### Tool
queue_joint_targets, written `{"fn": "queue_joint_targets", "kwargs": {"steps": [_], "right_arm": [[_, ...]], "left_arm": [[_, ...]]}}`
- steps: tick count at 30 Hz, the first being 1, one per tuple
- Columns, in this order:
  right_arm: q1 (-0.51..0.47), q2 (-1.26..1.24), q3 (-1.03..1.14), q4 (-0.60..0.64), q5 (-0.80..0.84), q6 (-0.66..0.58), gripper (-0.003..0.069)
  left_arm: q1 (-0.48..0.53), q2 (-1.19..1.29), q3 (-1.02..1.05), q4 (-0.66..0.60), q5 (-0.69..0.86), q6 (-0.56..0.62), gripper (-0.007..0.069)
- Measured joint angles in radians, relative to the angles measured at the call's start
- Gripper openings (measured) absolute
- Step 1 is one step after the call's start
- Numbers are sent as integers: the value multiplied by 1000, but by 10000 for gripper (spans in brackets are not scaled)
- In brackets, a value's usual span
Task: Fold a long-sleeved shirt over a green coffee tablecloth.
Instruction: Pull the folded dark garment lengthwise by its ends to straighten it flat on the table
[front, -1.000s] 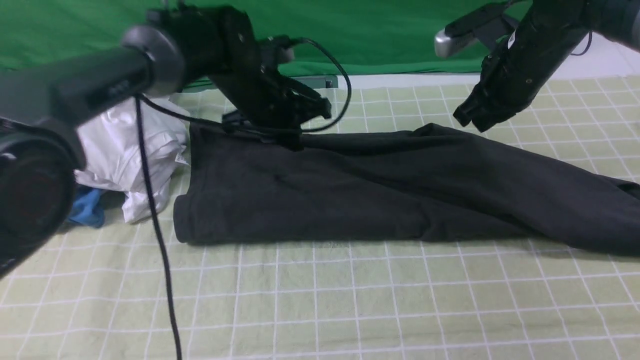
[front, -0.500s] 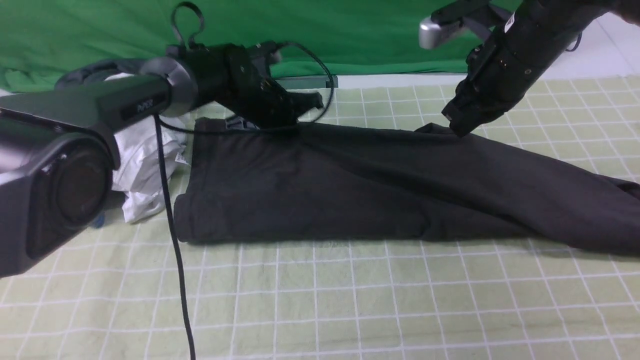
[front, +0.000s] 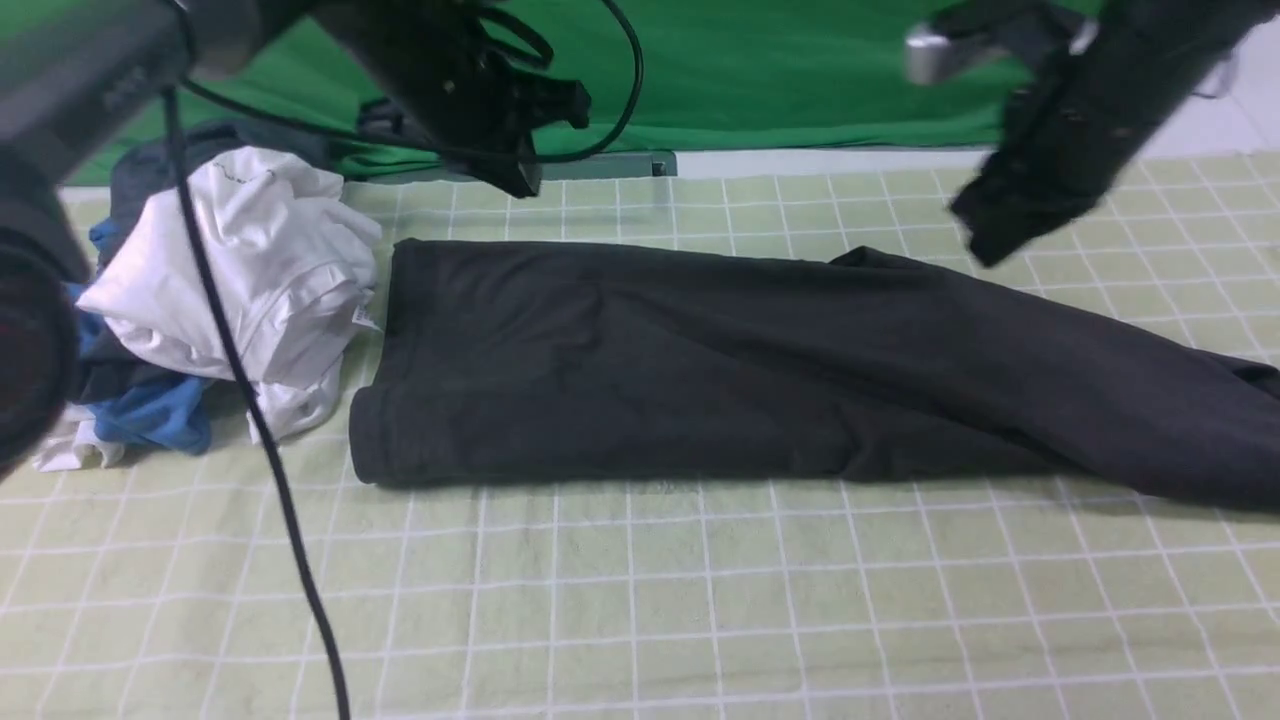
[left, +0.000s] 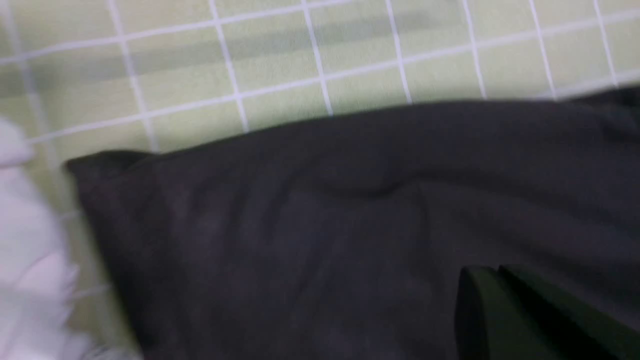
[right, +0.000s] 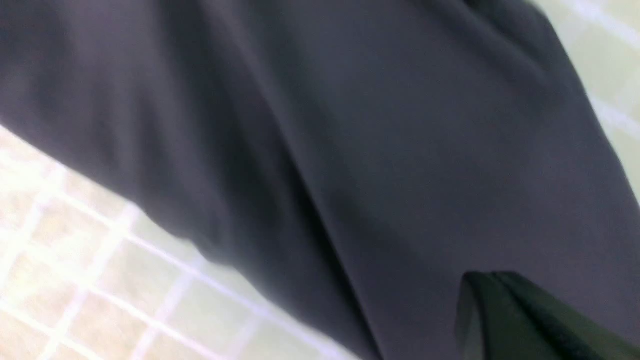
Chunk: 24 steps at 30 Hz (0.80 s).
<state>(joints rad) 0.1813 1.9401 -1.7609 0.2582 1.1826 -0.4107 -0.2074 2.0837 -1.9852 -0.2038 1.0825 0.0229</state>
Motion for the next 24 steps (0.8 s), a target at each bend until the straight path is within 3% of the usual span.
{"fn": "queue_joint_targets", "kwargs": {"steps": [7, 10, 14, 19, 24], "right_arm": [[-205, -85, 119, -13, 21, 40, 5], [-292, -95, 193, -14, -29, 48, 22], [-358, -62, 234, -22, -121, 59, 122], [-376, 24, 236, -24, -191, 62, 311], [-376, 95, 236, -24, -209, 62, 356]], "left_arm": [[-59, -201, 311, 49, -70, 8, 14], [-67, -276, 527, 39, -182, 10, 14], [-64, -284, 714, 43, -305, 10, 14], [-63, -235, 802, 59, -387, 10, 14], [-63, -195, 803, 59, -400, 10, 14]]}}
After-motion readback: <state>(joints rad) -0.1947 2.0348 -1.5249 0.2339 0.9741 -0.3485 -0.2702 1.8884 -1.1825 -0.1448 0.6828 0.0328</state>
